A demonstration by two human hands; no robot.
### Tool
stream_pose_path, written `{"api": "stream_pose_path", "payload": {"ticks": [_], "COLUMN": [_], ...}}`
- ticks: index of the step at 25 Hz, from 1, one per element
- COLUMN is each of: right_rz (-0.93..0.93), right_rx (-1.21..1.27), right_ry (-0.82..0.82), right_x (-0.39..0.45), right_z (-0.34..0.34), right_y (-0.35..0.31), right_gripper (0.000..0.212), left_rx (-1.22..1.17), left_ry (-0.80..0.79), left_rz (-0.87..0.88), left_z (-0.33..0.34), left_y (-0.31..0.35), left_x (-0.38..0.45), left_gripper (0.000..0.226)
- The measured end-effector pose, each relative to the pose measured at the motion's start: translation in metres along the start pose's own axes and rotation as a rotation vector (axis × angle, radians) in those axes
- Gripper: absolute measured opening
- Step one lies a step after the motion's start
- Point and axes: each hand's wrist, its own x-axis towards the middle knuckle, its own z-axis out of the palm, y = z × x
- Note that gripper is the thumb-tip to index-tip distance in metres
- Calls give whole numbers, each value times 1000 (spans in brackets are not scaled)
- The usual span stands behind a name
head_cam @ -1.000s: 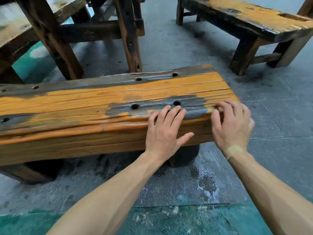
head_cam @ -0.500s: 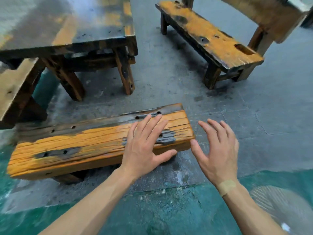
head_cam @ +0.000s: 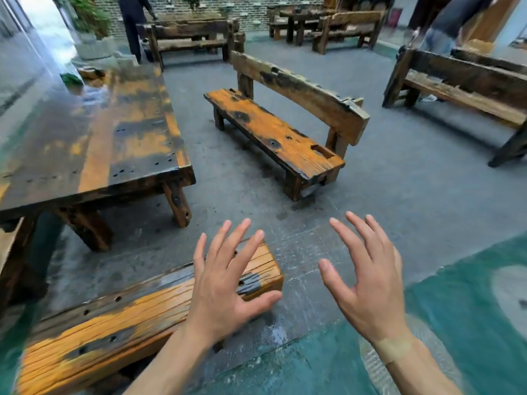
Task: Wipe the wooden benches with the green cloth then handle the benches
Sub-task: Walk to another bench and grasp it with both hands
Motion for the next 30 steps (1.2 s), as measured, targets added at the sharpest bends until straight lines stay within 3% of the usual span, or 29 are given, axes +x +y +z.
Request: {"api": "stream_pose_path", "payload": {"ticks": [7,17,24,30], "right_rz": [24,135,212,248], "right_rx": [-38,-99,-109,-104], "right_ry": [81,128,141,86], "right_x": [-5,-40,-31,37], "right_z": [-91,-193,-187,-151], "right_y": [31,139,205,286], "right_gripper": [61,56,57,58], "left_rx": [-95,-234,-246,-282], "left_ry": [-23,37,-23,-54], "left_rz": [51,149,205,180], "left_z": [-1,77,144,231], "left_y": [74,194,198,170], "left_x": [46,88,128,205], "left_gripper": [82,77,76,75]}}
